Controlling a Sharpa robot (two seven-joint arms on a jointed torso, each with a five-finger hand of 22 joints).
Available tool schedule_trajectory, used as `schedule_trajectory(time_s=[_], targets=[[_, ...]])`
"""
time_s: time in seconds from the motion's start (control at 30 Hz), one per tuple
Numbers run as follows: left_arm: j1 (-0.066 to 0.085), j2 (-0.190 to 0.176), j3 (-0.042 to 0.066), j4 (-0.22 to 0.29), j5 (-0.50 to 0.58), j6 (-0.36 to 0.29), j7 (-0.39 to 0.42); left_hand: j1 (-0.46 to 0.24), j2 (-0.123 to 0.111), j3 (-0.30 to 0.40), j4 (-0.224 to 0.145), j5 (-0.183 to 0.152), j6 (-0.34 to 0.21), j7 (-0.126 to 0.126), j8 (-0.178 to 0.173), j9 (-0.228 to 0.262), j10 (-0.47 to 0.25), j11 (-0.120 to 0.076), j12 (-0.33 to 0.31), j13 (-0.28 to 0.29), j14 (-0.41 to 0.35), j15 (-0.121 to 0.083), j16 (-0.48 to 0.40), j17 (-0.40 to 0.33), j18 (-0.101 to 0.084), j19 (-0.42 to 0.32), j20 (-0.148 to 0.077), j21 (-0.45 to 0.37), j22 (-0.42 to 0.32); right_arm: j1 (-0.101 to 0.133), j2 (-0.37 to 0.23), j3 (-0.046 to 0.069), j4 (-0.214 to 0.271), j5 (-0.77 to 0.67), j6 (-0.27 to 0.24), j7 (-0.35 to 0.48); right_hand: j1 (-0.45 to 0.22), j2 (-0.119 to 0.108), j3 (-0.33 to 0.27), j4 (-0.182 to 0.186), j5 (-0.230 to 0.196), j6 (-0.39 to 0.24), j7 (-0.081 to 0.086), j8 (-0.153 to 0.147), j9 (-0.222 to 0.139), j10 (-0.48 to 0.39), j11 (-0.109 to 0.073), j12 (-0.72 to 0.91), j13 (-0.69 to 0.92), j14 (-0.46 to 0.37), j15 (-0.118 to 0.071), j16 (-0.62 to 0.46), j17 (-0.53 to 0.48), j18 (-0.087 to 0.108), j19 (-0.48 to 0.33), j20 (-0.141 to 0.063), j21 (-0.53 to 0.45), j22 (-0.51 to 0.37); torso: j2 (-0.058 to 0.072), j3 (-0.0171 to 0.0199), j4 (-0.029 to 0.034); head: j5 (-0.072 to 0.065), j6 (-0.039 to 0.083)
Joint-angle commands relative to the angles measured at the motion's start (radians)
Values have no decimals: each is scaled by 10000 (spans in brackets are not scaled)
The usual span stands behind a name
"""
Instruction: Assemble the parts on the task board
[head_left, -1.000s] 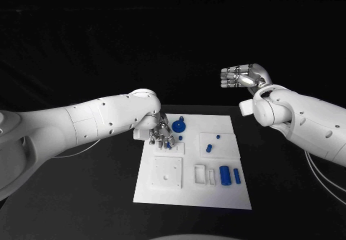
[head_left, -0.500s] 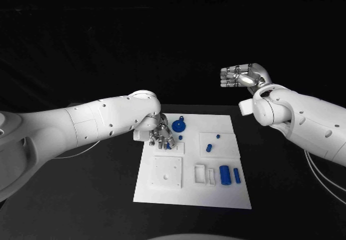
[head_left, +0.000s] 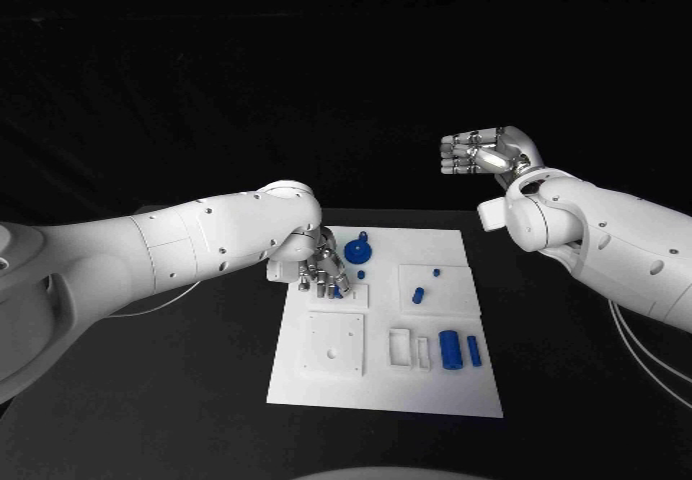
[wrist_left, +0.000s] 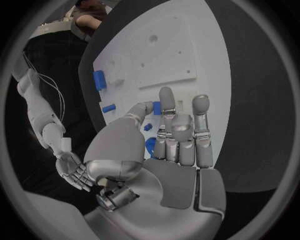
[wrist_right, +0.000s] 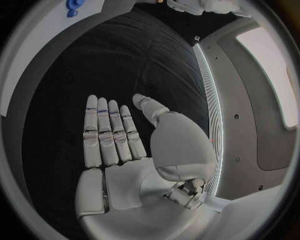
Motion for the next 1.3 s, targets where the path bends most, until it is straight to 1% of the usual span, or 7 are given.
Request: schedule_trajectory(time_s=[0.03,0.63,0.83,1.0,1.03,1.17,1.3], targets=[[-12,29,-1,7,-23,-92,39,72,88,1788,-1823,43,431,-354,44,7,430,-48,47,12,-46,-26,64,-10,-141,-70,-18,43,193,-3,13,6,-4,-78,157,63,25,91,-47,16,-47,7,38,6,15,-68,-17,-47,-14,-66,24,-31,-16,103,-52,-5,-55,-15,1,3,-1,6,-11],[-247,242,-156,-188,-76,-197,0,65,105,1778,-1807,-11,421,-355,42,-3,432,-49,56,27,-30,-32,71,-5,-142,-51,-23,37,189,-15,15,6,0,-79,174,60,29,101,-45,9,-44,8,39,5,15,-75,-16,-48,-14,-72,27,-30,-16,104,-56,-3,-55,-14,4,8,-7,-18,-58],[-300,267,-163,-221,-87,-375,-5,92,106,1703,-1757,-281,393,-348,34,-171,432,-46,65,35,-21,-29,67,-17,-152,-28,-18,-9,182,-32,29,6,-18,-80,188,59,29,96,-43,2,-41,-2,42,3,14,-87,-11,-49,-15,-83,31,-33,-17,102,-67,1,-59,-16,0,9,0,-31,-64],[-313,227,-165,-214,-163,-524,2,154,60,1480,-1571,-942,342,-346,27,-572,428,-41,25,28,-53,-15,25,-101,-173,-10,2,-104,170,-52,23,6,-24,-80,194,53,16,84,-71,8,-41,-23,48,4,14,-109,-1,-48,-14,-111,47,-33,-17,96,-89,10,-69,-17,-3,4,0,-34,-55],[-315,207,-165,-207,-182,-560,6,163,-10,1323,-1447,-1226,328,-363,33,-663,425,-41,15,29,-66,-17,9,-135,-193,3,4,-155,161,-57,18,6,-24,-80,194,51,22,78,-97,5,-43,-29,49,5,15,-117,1,-48,-14,-117,50,-32,-17,96,-98,14,-70,-16,-5,1,-3,-35,-50],[-317,141,-165,-167,-221,-599,21,136,-268,974,-1136,-1591,238,-398,28,-878,416,-44,-41,18,-113,-21,-53,-262,-235,20,5,-261,148,-65,4,6,-24,-80,193,45,27,65,-150,1,-37,-51,57,3,14,-144,11,-50,-15,-138,58,-32,-17,94,-119,23,-74,-16,-6,-3,-3,-48,-49],[-318,70,-163,-100,-293,-615,33,-6,-633,335,-464,-3006,352,-486,23,-1130,403,-72,-58,47,-152,-38,-90,-351,-291,46,-11,-374,140,-76,-8,6,-29,-80,187,38,36,74,-220,2,-19,-77,63,5,14,-171,18,-47,-14,-174,63,-31,-17,90,-161,39,-82,-17,-4,-5,-1,-54,-36]])
